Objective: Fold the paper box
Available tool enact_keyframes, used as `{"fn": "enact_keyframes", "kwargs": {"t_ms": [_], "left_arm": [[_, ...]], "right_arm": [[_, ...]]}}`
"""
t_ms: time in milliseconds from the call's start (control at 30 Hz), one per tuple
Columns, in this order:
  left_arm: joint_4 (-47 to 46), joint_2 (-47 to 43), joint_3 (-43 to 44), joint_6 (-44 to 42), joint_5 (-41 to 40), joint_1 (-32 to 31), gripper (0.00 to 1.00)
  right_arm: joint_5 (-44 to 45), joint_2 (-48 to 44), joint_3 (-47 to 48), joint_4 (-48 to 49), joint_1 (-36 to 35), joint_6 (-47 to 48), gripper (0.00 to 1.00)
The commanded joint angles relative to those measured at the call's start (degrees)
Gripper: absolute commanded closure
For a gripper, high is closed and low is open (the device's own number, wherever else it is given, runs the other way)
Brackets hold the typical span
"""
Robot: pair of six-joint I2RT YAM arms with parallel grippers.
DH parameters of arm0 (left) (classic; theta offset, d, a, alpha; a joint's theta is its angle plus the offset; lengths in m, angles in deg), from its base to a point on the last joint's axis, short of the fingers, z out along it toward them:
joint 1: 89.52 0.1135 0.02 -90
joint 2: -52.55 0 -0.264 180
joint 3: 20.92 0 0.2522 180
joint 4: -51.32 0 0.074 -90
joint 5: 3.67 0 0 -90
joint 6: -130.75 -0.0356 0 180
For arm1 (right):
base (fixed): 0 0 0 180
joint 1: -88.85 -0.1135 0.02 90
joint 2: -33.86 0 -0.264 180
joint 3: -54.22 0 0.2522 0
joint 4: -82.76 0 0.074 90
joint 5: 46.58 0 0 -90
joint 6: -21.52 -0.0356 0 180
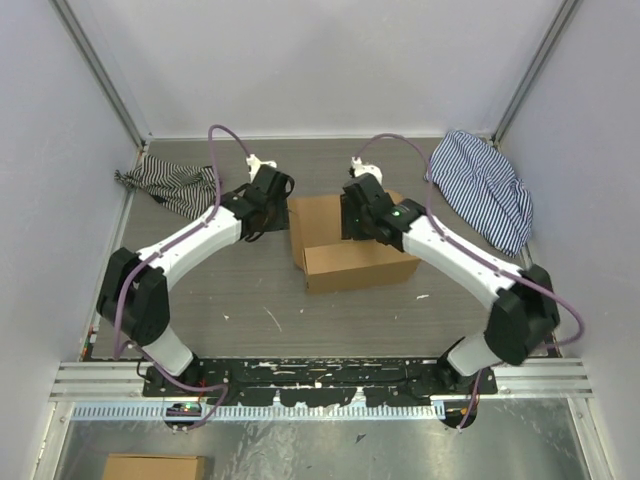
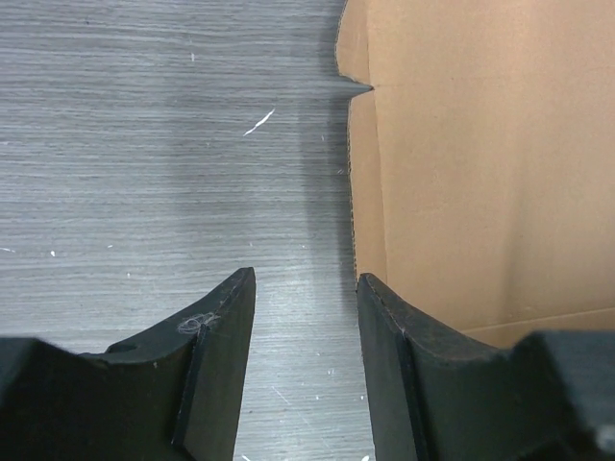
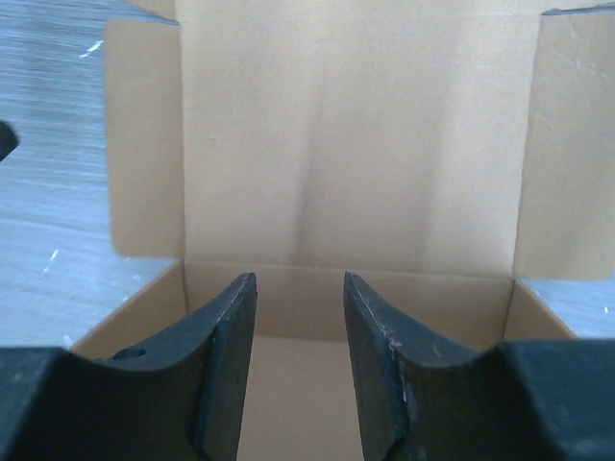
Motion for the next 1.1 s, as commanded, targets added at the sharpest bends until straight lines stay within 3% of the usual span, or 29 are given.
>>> {"fn": "enact_keyframes", "kwargs": {"t_ms": [0,300,467,500,567,633,667,800,1067], "left_arm": [[0.1,-3.9,0.0,0.2,-0.1,0.1,0.47],[1.4,-10.8,-1.4,0.5,2.3,-0.5,0.47],[1.5,-15.7,-4.7,0.6,2.6,-1.7,0.47],[1.2,-16.4,-5.4,0.8,3.0,-1.8,0.47],[1.2,-16.9,-6.4,1.1,4.6,-1.9,0.45],[1.9,-16.3,-6.9,1.4,6.3,-2.0,0.45],[2.5,-15.7,-6.8,1.4,6.8,-2.1,0.44],[4.5,-12.9,-5.1,0.8,7.4,-2.3,0.44],[6.9,-8.6,-1.8,0.2,8.1,-3.0,0.43]], "right_arm": [[-0.9,-10.7,-6.1,0.9,-1.1,-2.8,0.53],[1.9,-31.4,-20.2,-7.9,-11.4,-12.1,0.53],[6.8,-44.2,-24.0,-12.3,-13.2,-18.2,0.5],[8.6,-45.8,-23.9,-12.6,-13.2,-18.6,0.48],[12.1,-46.1,-22.5,-13.1,-13.2,-18.4,0.31],[17.3,-42.0,-19.4,-15.7,-12.9,-18.2,0.11],[19.9,-38.4,-17.2,-17.9,-12.5,-18.1,0.06],[20.4,-22.4,-8.0,-21.3,-3.6,-12.1,0.0],[-1.8,-12.1,-0.8,-10.6,25.7,2.2,0.0]]}}
